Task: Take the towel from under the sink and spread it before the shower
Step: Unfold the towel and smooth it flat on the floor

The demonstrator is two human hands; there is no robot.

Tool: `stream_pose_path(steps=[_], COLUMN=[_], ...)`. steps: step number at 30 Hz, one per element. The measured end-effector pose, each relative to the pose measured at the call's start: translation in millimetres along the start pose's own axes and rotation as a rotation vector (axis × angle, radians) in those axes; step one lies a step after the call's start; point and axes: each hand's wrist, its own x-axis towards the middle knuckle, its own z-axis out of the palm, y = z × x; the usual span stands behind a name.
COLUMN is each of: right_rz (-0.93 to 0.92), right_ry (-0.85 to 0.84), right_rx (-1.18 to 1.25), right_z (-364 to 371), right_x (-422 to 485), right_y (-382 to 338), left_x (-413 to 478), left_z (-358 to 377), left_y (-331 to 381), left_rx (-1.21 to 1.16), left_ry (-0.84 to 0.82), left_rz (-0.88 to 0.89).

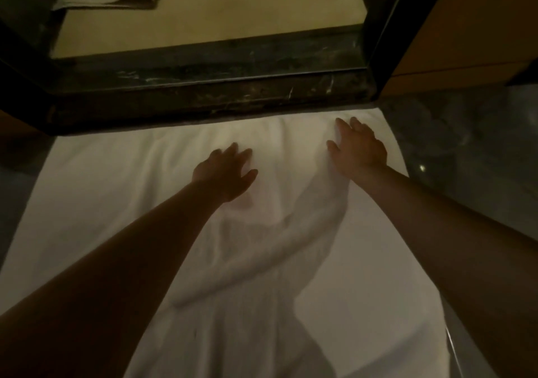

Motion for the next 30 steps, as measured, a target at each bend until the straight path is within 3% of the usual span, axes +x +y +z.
stream_pose_path(steps=[5, 13, 17, 20, 24, 28, 30], right_rz=[-0.013, -0.040, -0.020, -0.018, 0.010, 0.173, 0.160], right_ry=[-0.089, -0.024, 0.111, -0.004, -0.023, -0.158, -0.108], right_rx=[-0.002, 0.000, 0.027, -0.046, -0.092, -0.106, -0.158], right_z=[13.0, 9.1, 4.1, 7.2, -2.4, -17.3, -15.9], right_x=[16.9, 33.7, 28.5, 23.0, 37.0, 56.6, 53.7], right_y=[15.7, 22.2, 34.9, 45.5, 44.8, 29.6, 12.0], left_x=[21.9, 40.9, 43.1, 36.1, 32.8, 23.6, 13.8], left_z=[5.5, -0.4, 5.3, 11.2, 6.6, -3.5, -3.7], left_y=[0.7, 0.8, -8.4, -11.2, -11.9, -22.3, -35.5], left_rx=[-0.051, -0.033, 0.034, 0.075, 0.056, -0.025, -0.054], left_ry=[-0.023, -0.002, 0.034, 0.025, 0.018, 0.048, 0.105], left_rz=[-0.028, -0.045, -0.022, 0.001, -0.004, 0.008, -0.047])
